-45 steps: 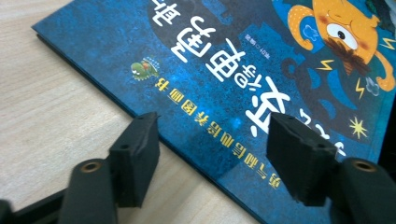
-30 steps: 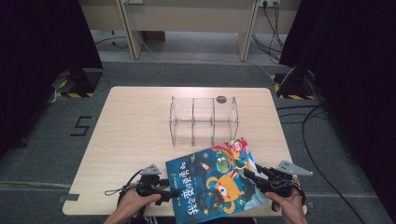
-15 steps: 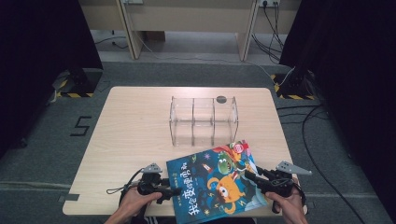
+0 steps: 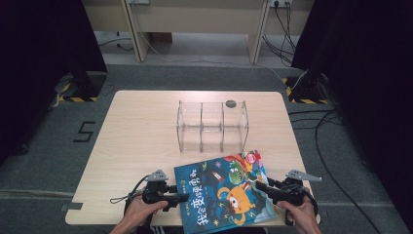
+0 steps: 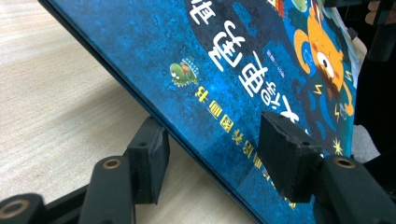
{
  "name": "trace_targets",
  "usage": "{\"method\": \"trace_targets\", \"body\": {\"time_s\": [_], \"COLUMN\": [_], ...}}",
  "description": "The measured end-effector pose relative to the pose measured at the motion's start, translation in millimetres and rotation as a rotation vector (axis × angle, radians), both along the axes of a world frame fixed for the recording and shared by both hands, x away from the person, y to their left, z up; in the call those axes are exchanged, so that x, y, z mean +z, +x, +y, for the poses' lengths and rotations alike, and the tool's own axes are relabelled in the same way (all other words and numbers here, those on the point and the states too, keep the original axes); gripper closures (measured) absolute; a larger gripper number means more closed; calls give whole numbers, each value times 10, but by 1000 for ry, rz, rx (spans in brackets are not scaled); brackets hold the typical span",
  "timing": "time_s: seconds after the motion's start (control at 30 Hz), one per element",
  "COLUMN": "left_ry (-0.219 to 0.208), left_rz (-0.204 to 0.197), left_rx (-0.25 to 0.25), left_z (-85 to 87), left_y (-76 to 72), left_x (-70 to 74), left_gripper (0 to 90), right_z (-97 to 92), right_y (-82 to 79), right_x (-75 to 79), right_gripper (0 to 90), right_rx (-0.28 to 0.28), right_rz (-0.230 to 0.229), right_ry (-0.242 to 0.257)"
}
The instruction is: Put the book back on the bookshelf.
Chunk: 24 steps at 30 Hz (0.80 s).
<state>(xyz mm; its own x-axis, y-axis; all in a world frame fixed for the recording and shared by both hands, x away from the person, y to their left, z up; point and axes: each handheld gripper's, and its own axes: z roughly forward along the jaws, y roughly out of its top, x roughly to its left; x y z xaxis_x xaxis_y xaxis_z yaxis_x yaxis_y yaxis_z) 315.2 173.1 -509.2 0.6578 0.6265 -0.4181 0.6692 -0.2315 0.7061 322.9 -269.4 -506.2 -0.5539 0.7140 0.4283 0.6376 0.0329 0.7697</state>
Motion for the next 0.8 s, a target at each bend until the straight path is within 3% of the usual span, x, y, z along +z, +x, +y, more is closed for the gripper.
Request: {"method": "trace_targets", "body": {"time_s": [0.2, 0.43, 0.63, 0.8], "left_ry": [-24, -59, -91, -96], "left_rz": [-12, -20, 1, -2], "left_rx": [11, 12, 13, 16], "left_z": [35, 53, 69, 65], "left_y": [29, 37, 54, 56], "left_x": [9, 27, 19, 20], "left_gripper": [452, 471, 488, 490], "right_z": [36, 24, 21, 20], "right_y": [-2, 10, 17, 20], "right_x": [-14, -42, -50, -51], "right_gripper": [484, 483, 483, 483], "right_rx": [12, 10, 9, 7], "right_rz": [23, 43, 52, 57], "right_ry": [-33, -20, -16, -13]}}
